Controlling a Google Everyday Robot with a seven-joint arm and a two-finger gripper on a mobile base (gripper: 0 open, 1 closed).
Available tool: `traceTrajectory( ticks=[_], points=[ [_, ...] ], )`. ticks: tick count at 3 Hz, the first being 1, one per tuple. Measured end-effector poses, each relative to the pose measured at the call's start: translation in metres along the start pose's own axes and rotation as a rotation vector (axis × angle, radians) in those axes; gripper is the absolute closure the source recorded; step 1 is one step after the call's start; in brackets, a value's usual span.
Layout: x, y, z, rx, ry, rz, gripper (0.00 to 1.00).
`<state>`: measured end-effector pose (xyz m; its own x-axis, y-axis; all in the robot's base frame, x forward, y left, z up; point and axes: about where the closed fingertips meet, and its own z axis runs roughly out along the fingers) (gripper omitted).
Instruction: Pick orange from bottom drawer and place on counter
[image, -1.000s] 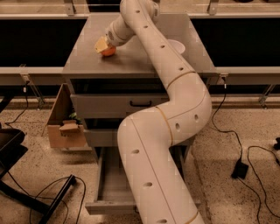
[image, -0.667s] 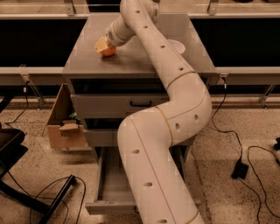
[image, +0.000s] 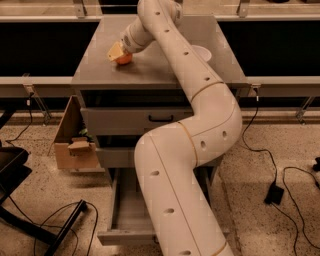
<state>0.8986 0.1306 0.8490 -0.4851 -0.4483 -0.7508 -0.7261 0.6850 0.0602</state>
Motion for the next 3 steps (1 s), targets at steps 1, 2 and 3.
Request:
traceTrajectory(
  ticks=[1, 2, 3],
  points=[
    [0.0, 0.0, 0.0001, 0.0, 0.0, 0.0, 0.0],
    [0.0, 0.0, 0.0001, 0.0, 0.0, 0.0, 0.0],
    [-0.0027, 0.0021, -0.0005, -0.005, -0.007, -0.006, 0.0]
  ],
)
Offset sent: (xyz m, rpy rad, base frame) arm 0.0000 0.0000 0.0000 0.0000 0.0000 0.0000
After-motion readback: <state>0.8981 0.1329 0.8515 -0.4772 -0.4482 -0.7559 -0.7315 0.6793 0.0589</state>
